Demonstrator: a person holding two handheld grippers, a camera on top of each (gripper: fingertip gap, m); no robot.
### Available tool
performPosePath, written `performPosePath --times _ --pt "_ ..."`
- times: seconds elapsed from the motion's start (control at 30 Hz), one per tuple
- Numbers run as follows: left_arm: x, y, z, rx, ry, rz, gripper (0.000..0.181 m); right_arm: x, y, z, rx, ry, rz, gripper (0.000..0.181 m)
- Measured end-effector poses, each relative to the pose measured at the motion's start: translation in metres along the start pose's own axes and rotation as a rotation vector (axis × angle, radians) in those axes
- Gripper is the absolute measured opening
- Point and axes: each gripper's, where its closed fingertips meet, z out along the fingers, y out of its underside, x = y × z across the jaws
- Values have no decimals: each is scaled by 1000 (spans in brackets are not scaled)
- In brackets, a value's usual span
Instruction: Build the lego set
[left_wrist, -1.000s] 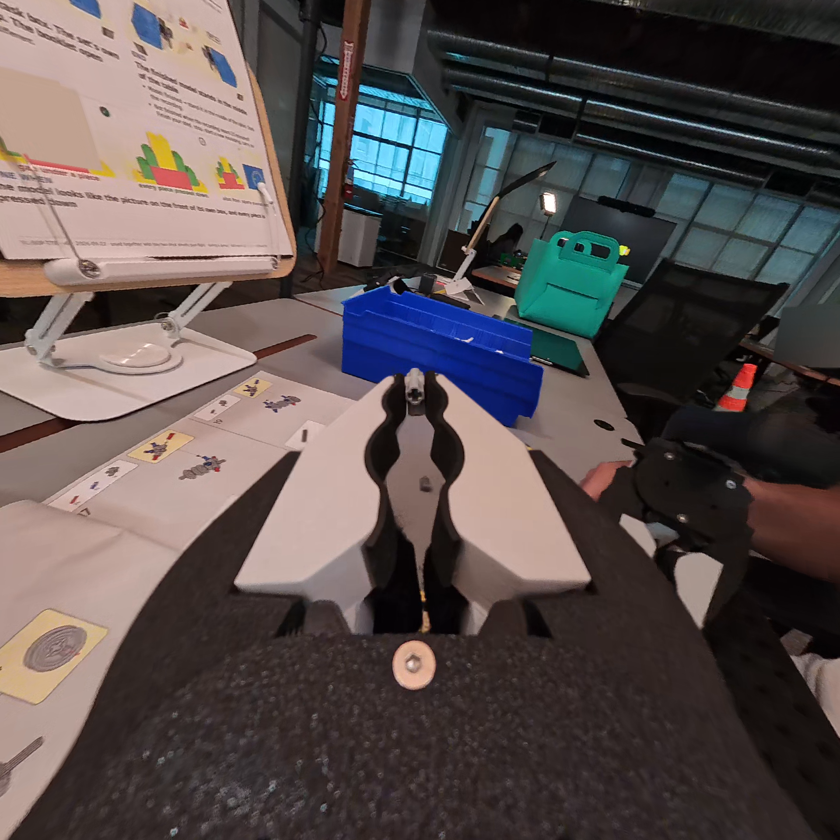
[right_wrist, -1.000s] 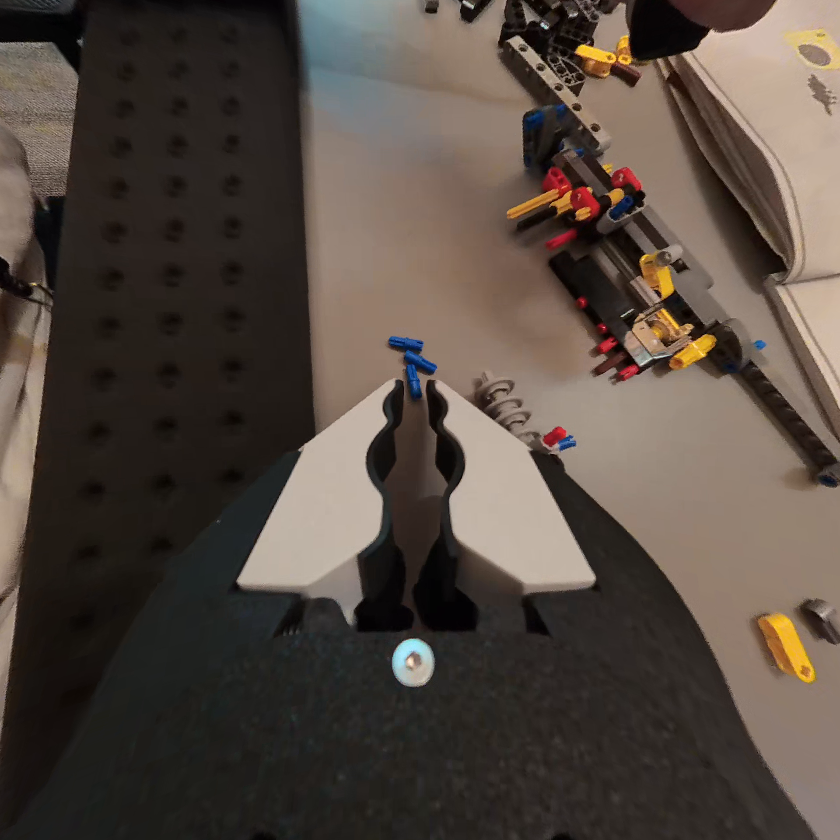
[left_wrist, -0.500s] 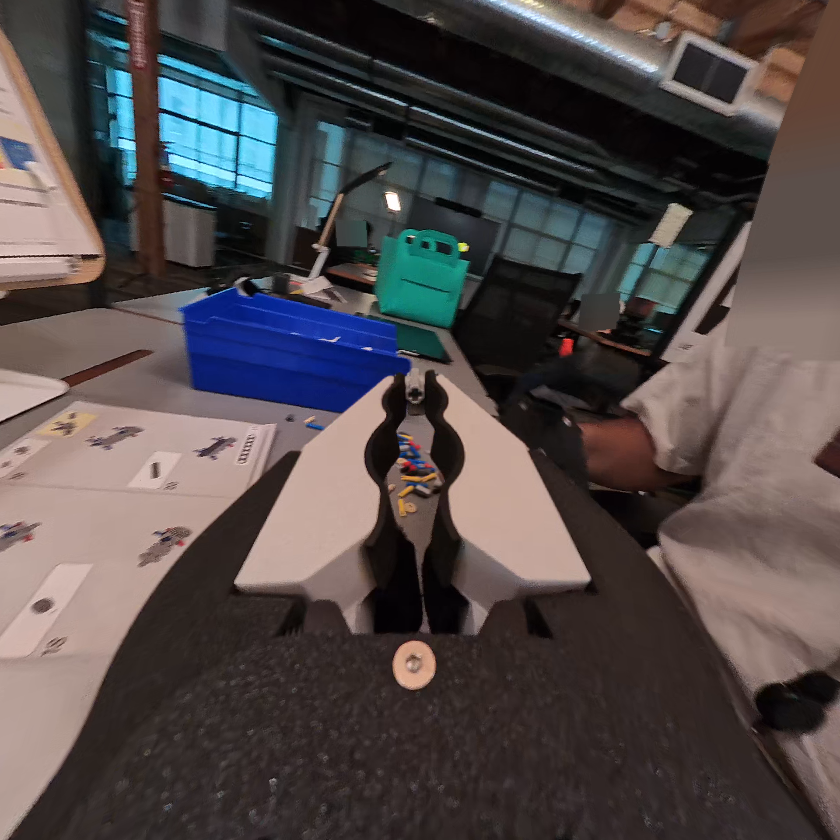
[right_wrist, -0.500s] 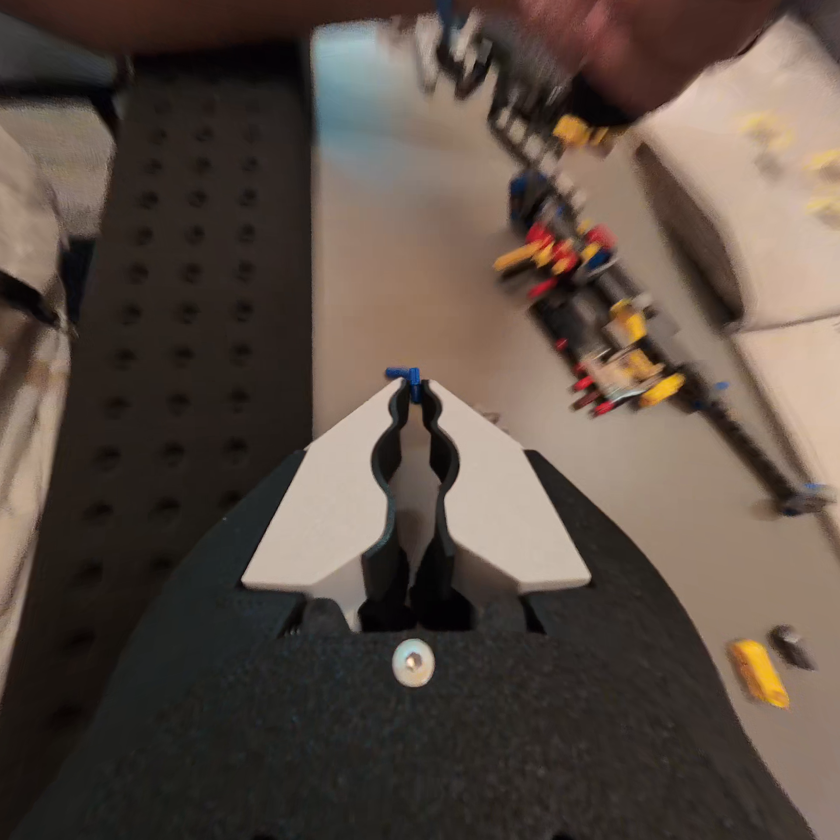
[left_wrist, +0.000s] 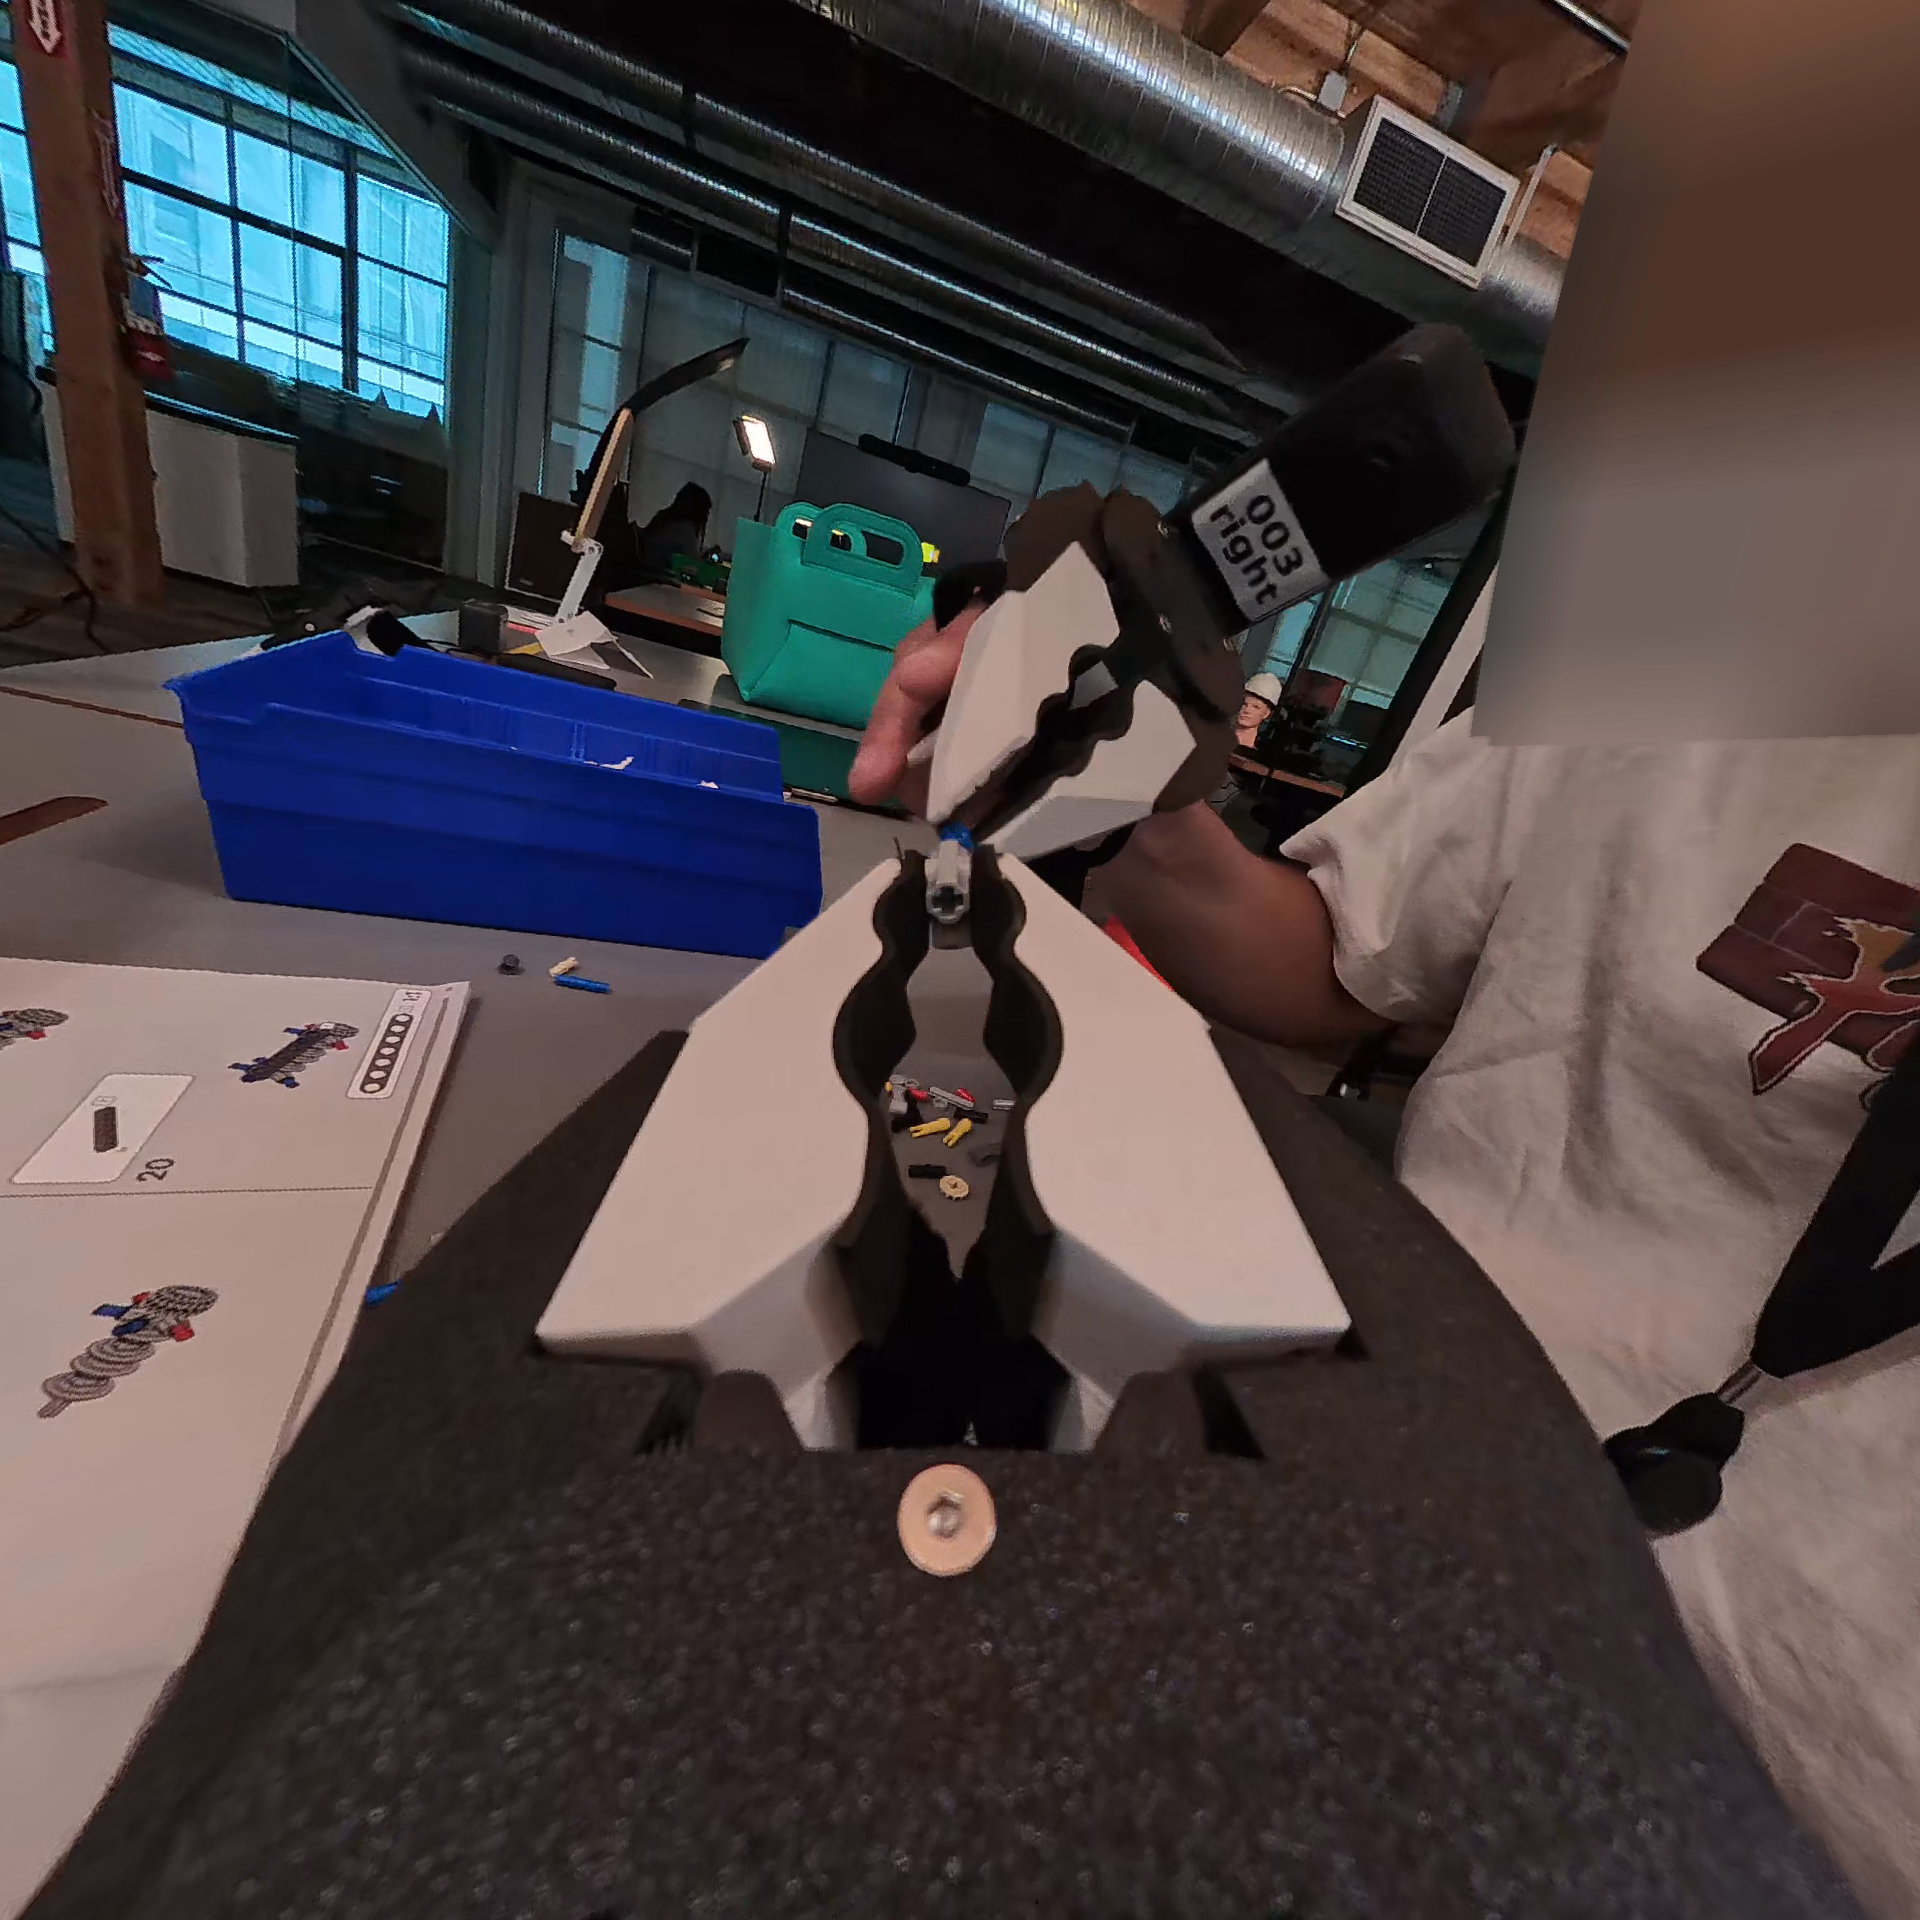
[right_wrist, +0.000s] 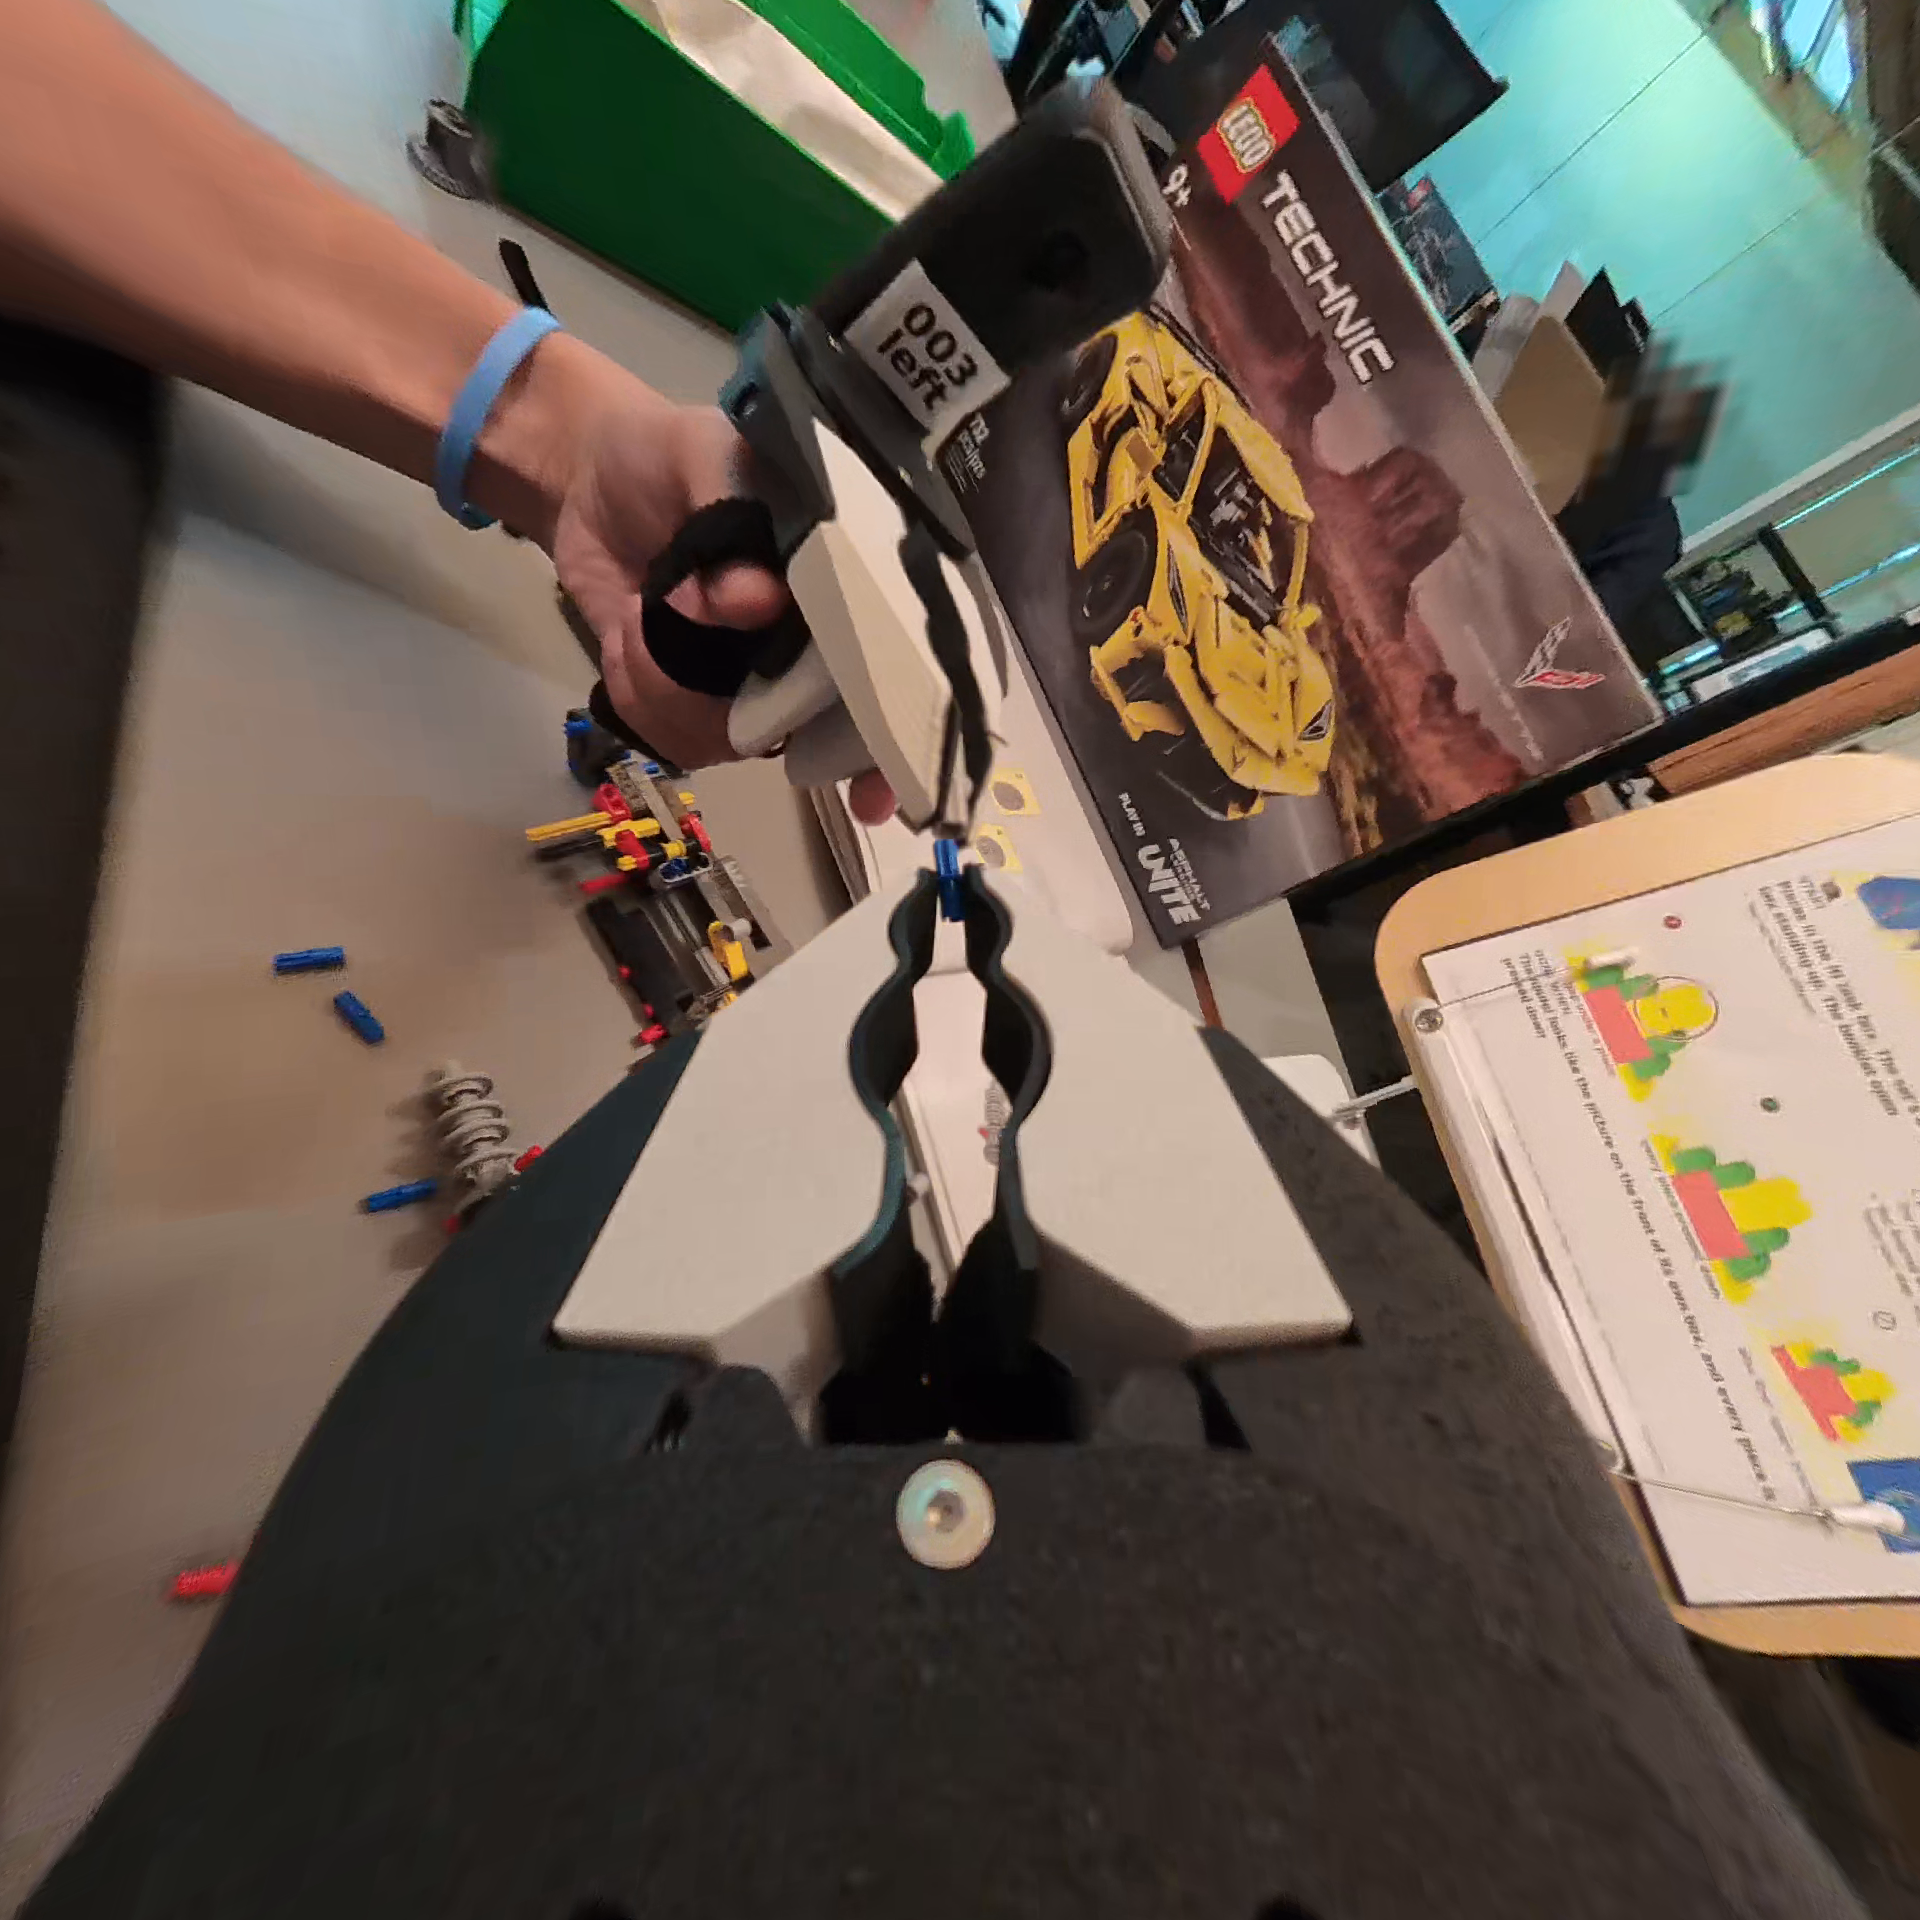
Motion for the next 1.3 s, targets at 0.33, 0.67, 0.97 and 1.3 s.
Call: performPosePath --times 0.33,0.67,0.97,1.3 --pt "-4 2 1 -1 -10 -20 6 0 4 4 -81 54 -70 3" --pt "-10 6 -1 -35 -58 11 6 2 10 9 -159 108 -148 3" --pt "-13 11 1 -55 -73 33 6 1 14 9 -170 123 -121 3" --pt "-1 16 3 -76 -33 118 7 -11 9 3 -6 -46 115 3"
